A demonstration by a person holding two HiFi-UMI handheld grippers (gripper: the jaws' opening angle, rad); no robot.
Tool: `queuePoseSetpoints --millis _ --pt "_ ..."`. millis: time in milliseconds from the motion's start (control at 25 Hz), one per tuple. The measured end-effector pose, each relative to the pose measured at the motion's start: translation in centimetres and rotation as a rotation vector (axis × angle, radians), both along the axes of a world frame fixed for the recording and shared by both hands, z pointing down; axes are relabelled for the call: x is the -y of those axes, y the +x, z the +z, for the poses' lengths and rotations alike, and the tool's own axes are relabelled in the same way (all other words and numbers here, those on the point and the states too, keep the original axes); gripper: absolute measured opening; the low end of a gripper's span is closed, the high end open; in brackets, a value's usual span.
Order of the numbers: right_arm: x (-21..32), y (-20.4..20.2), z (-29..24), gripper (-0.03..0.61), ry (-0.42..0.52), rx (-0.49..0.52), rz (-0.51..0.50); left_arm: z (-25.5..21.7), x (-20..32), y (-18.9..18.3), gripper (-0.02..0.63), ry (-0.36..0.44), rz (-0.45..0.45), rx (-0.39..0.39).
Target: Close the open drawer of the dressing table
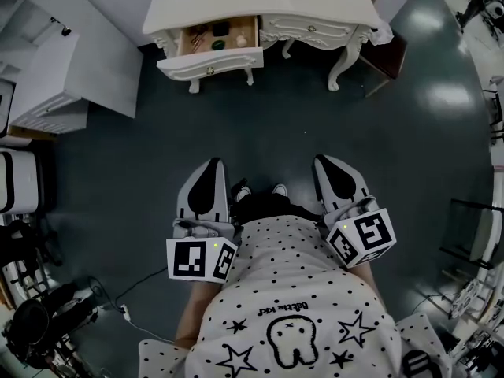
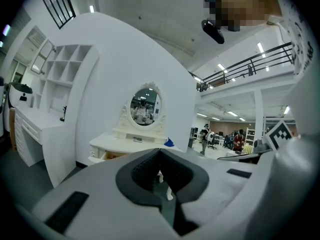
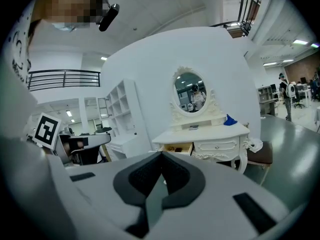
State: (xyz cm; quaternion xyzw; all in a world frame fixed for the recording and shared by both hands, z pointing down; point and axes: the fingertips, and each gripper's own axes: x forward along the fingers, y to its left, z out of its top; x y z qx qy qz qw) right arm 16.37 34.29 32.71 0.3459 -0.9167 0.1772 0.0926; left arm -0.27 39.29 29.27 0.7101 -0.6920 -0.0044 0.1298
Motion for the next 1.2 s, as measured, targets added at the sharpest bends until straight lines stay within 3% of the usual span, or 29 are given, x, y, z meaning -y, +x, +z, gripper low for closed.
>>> queuePoseSetpoints --millis 560,840,1200 --pt "1.4 -0.8 1.6 0.009 -0.06 0.004 0.004 1.7 2.2 -1.7 0.014 -0.036 -0.014 -0.032" --pt "6.2 -4.0 1.9 0.009 -0.061 -0.051 0.029 2.2 7.6 -4.4 0.014 -0.041 0.061 -0.04" --pt "12.1 -10.9 0.9 0.009 -0.057 -0.068 0.002 1.1 14.2 -11.4 0.014 -0.028 0.049 -0.036"
